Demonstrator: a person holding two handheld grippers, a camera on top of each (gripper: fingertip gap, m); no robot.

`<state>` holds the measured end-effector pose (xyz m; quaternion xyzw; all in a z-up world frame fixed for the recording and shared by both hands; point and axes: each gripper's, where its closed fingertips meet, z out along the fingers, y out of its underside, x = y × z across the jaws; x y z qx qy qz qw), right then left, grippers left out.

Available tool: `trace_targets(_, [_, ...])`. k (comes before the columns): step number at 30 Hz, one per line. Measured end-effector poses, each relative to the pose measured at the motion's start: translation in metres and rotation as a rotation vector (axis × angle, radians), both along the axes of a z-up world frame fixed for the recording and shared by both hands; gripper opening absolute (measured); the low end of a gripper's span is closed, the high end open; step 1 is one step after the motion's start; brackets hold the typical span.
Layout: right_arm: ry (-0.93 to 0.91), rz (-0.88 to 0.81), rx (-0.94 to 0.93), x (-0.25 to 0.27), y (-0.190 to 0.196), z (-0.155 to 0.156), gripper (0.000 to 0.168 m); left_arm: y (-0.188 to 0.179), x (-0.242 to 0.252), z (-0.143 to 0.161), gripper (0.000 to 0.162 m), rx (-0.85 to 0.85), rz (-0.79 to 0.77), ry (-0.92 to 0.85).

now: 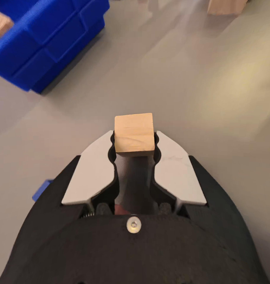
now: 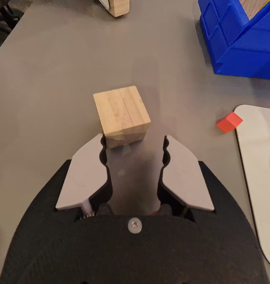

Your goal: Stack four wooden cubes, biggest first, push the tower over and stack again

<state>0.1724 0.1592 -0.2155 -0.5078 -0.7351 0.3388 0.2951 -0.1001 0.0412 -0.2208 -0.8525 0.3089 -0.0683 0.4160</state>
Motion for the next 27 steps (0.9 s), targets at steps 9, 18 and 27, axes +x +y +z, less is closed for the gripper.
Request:
trace_targets(9, [-0.037,0.019,0.015,0.024,0.013,-0.008,0.065,0.059,0.176,0.053,0.046,0.070,-0.293,-0.063])
trace_targets(18, [-0.050,0.029,0.024,0.024,0.012,-0.010,0.062,0.100,0.255,0.059,0.046,0.002,-0.357,-0.030])
trace_targets(27, [-0.049,0.022,0.007,0.024,0.013,-0.009,0.061,0.109,0.260,0.040,0.071,-0.039,-0.311,-0.028])
